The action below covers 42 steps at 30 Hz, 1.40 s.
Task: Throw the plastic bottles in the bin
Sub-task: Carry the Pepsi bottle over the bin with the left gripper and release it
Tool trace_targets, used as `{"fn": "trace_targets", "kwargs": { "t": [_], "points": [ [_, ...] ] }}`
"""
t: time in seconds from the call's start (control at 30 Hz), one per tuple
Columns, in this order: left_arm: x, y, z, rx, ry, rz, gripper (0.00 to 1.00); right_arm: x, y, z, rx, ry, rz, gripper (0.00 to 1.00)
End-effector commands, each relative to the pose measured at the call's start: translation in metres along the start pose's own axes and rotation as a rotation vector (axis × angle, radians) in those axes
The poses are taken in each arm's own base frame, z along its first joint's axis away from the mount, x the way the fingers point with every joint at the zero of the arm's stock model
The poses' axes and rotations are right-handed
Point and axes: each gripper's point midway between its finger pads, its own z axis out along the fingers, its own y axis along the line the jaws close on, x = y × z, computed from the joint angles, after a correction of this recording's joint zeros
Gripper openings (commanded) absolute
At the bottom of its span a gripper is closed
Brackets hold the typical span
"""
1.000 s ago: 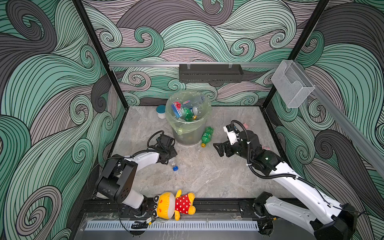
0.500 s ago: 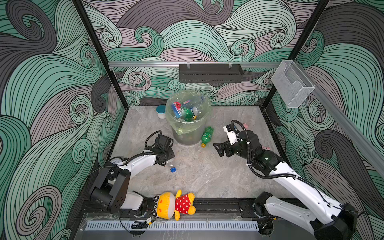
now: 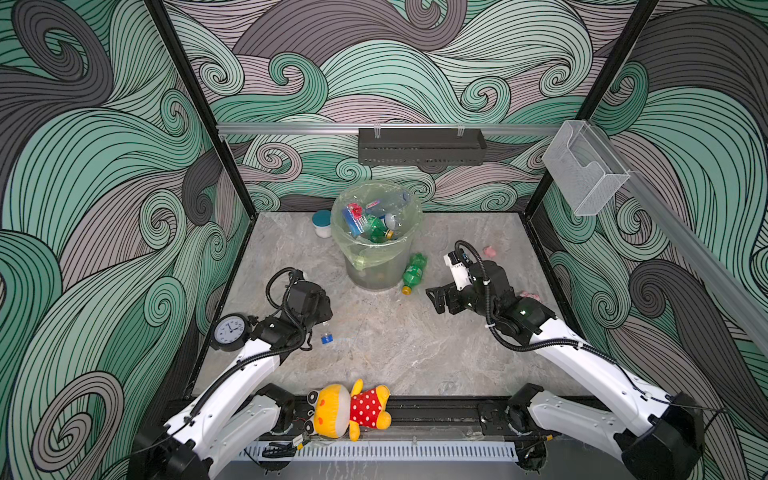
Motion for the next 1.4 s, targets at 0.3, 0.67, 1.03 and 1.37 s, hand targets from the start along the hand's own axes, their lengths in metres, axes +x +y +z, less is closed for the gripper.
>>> {"fn": "trace_targets", "kwargs": {
  "t": [0.3, 0.67, 1.03, 1.37],
  "points": [
    [-0.068, -0.015, -0.072, 0.064, -0.197, 0.099, 0.52, 0.013, -0.007, 0.018, 0.03, 0.04, 0.053, 1.0],
    [-0.242, -0.207, -0.102, 0.488, -0.286, 0.187, 0.64, 0.016, -0.007, 0.015, 0.027, 0.052, 0.071, 1.0],
    [-0.249, -0.216, -0.087, 0.488, -0.299, 0.189, 0.92, 0.035, -0.015, 0.022, 0.062, 0.082, 0.1, 1.0],
    [-0.189, -0.116, -0.119, 0.261, -0.305, 0.192, 0.94, 0.025, -0.04, 0.076, 0.096, 0.108, 0.333, 0.99]
  ]
}}
